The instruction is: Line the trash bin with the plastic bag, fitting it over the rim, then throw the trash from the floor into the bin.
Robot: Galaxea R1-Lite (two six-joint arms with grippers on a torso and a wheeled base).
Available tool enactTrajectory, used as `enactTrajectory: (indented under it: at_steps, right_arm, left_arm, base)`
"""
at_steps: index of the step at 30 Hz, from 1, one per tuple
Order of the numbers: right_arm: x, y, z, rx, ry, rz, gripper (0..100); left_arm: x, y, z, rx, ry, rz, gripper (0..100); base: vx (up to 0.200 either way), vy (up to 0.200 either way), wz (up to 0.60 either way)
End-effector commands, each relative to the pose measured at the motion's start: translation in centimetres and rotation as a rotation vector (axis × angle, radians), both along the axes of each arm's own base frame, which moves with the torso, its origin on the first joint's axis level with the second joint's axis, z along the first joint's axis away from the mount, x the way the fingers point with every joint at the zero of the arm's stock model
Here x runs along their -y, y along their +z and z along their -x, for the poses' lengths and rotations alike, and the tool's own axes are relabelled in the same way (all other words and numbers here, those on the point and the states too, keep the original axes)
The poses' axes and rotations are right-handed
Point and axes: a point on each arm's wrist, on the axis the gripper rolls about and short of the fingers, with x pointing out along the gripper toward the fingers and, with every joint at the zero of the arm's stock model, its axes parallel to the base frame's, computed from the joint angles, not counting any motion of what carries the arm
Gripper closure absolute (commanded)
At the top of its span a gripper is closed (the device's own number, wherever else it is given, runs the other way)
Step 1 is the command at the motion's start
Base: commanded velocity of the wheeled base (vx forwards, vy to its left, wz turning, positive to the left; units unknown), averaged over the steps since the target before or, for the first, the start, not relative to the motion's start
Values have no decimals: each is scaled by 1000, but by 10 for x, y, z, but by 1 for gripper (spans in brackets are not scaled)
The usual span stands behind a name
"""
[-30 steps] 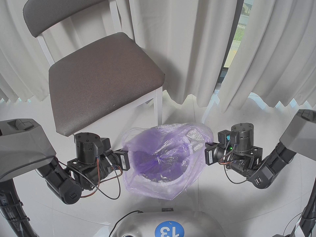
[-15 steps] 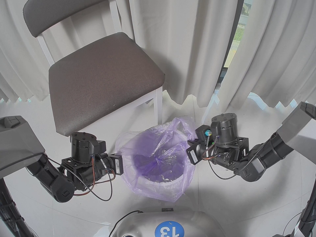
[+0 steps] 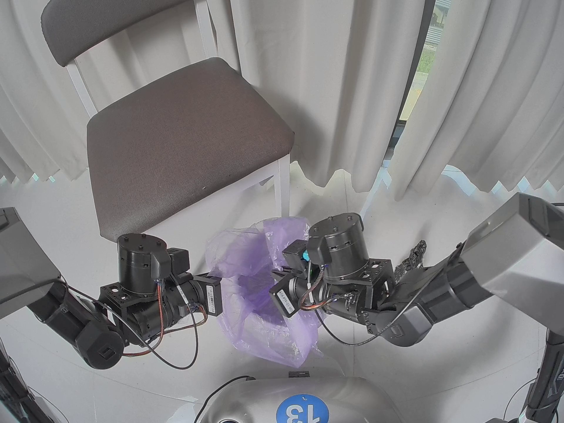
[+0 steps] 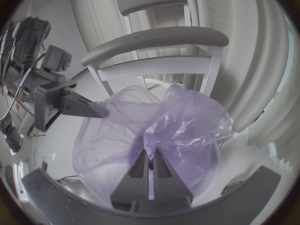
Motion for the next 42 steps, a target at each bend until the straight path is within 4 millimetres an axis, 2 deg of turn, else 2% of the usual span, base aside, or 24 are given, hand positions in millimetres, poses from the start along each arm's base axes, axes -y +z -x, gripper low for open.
enactTrajectory:
  at_steps: [1, 7, 10, 15, 17, 18, 23, 27, 28, 32, 37, 42]
  right_arm:
    - [-2, -25, -21, -52, -21, -13, 100]
    - [16, -31, -53, -96, -52, -87, 100]
    - [35, -34, -75, -105, -122, -112, 100]
    - [67, -28, -91, -99, -196, -122, 100]
    - [77, -15, -89, -90, -213, -132, 100]
    - [77, -15, -89, -90, -213, -132, 100]
    - [96, 5, -67, -86, -235, -110, 100]
    - [116, 22, -50, -51, -272, -38, 100]
    - [128, 22, -47, -31, -306, 34, 100]
    - [144, 17, -47, -11, -327, 122, 100]
    - [152, 3, -42, -35, -312, 210, 100]
    - [150, -5, -37, -36, -305, 268, 100]
  left_arm:
    - [1, 1, 1, 4, -4, 3, 100]
    - [7, -2, -2, 1, -13, 9, 100]
    - [11, -7, -4, -12, -17, 15, 100]
    - [22, -11, -11, -21, -7, 86, 100]
    - [26, -16, -13, -32, -5, 94, 100]
    - [26, -16, -13, -32, -5, 94, 100]
    - [25, -25, -22, -45, 12, 93, 100]
    - [15, -33, -31, -66, 52, 71, 100]
    - [10, -37, -35, -75, 70, 60, 100]
    - [3, -41, -44, -77, 95, 46, 100]
    - [-3, -53, -54, -94, 126, 33, 100]
    - [-11, -45, -59, -68, 152, 42, 100]
  base:
    - [0, 0, 0]
    - [0, 0, 0]
    - [0, 0, 0]
    - [0, 0, 0]
    - [0, 0, 0]
    - [0, 0, 0]
    - [0, 0, 0]
    - [0, 0, 0]
    - [0, 0, 0]
    - [0, 0, 0]
    - [0, 0, 0]
    - [0, 0, 0]
